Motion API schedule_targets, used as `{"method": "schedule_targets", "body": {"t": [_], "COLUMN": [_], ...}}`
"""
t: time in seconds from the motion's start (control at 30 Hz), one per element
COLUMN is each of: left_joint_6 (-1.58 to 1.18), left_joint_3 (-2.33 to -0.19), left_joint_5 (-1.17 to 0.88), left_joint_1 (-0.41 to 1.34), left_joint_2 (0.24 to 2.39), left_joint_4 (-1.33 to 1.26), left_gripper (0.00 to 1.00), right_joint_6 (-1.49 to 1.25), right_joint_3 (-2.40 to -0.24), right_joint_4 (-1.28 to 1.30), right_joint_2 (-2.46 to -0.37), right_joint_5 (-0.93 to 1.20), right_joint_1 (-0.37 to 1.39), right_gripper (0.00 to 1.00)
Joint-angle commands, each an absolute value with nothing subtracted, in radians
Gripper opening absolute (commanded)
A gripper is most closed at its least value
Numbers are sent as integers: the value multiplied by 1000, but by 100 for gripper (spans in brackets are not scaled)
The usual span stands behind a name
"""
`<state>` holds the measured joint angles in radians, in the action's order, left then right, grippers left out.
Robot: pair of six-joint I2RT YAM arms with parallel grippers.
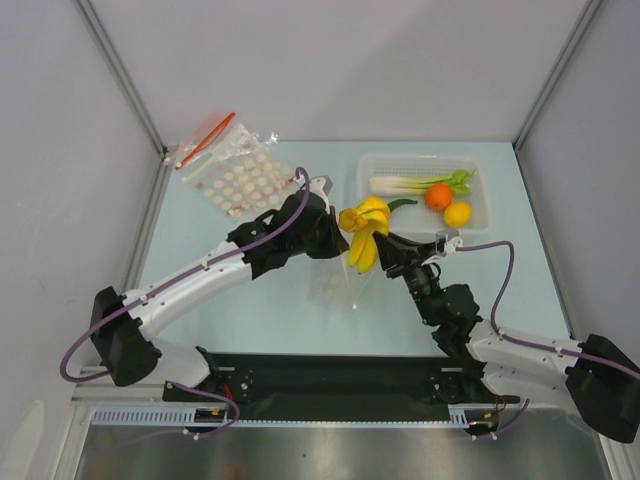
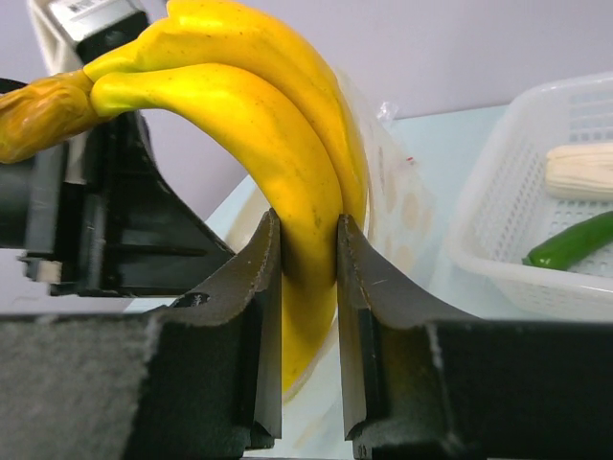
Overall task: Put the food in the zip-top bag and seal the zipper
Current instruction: Place the fake fruit in the zipper food storage bag.
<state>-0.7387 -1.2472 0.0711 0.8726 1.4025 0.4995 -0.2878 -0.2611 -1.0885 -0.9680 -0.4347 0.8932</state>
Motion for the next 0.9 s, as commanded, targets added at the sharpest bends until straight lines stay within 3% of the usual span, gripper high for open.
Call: {"method": "schedule_targets", "body": {"t": [0.0, 0.23, 0.33, 0.4, 0.53, 0.6, 0.67, 0.87], "left_joint_6": [-825, -893, -897, -896, -884, -876, -871, -854], "left_joint_3": [-1238, -1224, -1223, -1220, -1198, -1190, -1187, -1193], "left_joint_5": [-34, -80, -118, -139, -178, -193, -209, -238], "left_joint_1": [853, 784, 756, 752, 750, 750, 746, 738], "left_joint_2": [1328, 1284, 1276, 1270, 1264, 1272, 1278, 1281], "left_joint_4": [388, 336, 321, 310, 272, 258, 252, 247], "left_gripper": [0, 0, 0, 0, 0, 0, 0, 0], "right_joint_6": [-242, -198, -167, -155, -135, -130, -132, -143], "right_joint_3": [-258, -275, -284, -291, -325, -333, -341, -383], "right_joint_4": [-1221, -1196, -1198, -1186, -1121, -1097, -1077, -979], "right_joint_2": [-974, -989, -997, -996, -988, -991, -991, -997], "right_joint_5": [-532, -565, -554, -520, -479, -476, -476, -474], "right_joint_1": [907, 920, 933, 936, 946, 950, 953, 951], "right_gripper": [0, 0, 9, 22, 28, 35, 51, 66]}}
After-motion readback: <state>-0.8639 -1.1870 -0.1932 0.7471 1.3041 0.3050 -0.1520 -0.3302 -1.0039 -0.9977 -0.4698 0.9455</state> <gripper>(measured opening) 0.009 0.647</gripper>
